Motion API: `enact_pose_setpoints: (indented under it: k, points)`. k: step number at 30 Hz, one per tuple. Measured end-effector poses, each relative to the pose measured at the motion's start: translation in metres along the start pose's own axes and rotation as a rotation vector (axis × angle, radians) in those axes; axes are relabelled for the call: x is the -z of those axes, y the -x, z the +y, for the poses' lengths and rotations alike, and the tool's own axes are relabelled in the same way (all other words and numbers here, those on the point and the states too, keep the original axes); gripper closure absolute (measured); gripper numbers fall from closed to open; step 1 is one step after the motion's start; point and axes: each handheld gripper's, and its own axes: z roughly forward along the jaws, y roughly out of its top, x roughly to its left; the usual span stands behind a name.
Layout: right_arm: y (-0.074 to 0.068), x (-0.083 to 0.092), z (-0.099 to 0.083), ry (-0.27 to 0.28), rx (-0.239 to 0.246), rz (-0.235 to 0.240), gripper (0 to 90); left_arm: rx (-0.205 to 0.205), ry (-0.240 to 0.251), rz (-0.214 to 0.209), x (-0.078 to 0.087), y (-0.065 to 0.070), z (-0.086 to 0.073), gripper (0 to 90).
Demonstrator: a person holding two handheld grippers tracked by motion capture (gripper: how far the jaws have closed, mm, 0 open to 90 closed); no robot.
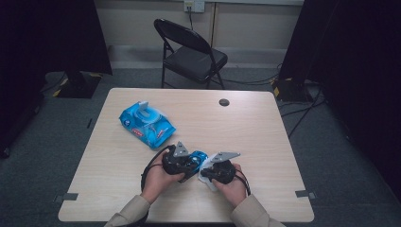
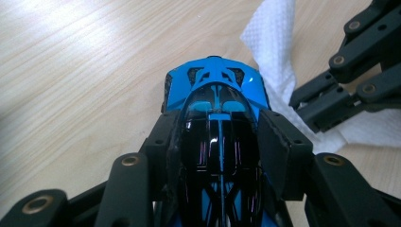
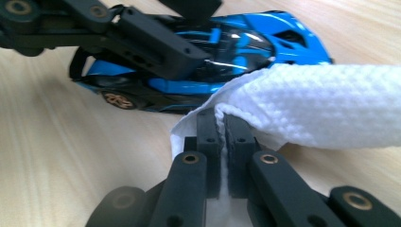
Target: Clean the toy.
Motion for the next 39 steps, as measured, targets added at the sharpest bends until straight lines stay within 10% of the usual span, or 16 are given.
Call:
enact_pose_setpoints:
  k: [39]
  points:
    - [-0.033,-0.015,0.005,-0.03,0.051,0.121,87.6,-0.003,-0.003,0.001,0.0,0.0,0.0,51.9]
